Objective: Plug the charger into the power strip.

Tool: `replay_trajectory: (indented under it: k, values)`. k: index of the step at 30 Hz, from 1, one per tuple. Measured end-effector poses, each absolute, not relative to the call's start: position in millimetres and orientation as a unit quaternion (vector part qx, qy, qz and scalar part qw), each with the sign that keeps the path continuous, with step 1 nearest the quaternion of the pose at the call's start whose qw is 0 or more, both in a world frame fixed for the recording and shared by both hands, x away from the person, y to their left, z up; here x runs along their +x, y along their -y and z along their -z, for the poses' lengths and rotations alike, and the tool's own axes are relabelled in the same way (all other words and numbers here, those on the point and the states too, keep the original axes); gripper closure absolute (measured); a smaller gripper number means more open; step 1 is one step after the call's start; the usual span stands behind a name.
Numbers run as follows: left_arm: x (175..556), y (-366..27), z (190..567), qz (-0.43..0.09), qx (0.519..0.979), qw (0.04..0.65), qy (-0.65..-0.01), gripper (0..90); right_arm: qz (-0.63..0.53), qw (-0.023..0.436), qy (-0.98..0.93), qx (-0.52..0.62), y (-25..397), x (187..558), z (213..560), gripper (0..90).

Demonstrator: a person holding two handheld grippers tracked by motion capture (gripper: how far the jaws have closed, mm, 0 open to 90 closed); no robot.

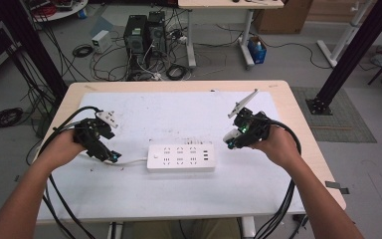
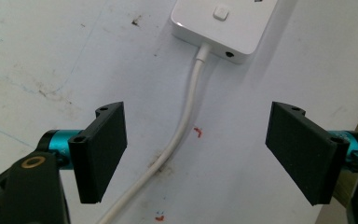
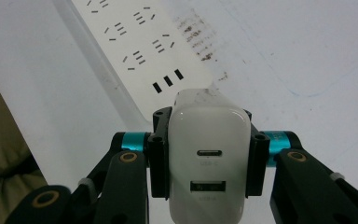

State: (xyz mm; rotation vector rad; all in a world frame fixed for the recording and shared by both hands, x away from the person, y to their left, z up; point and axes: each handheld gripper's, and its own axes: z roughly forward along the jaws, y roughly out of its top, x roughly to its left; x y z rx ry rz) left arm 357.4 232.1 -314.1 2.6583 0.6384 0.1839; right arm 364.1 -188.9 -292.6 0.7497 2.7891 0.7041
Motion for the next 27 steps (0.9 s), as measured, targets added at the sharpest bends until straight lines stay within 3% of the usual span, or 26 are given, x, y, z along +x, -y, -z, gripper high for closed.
replay_trajectory:
  k: [12, 27]
  values:
    - [349.8, -223.5, 323.9, -0.074, 0.956, 0.193, -0.208, 20.6, -0.215, 0.068, -0.96, 0.168, 146.2, 379.6, 294.4, 62.0]
    - [348.5, -230.8, 331.9, -0.065, 0.957, 0.201, -0.198, 20.6, -0.137, 0.039, -0.984, 0.106, 75.3, 408.9, 330.2, 62.0]
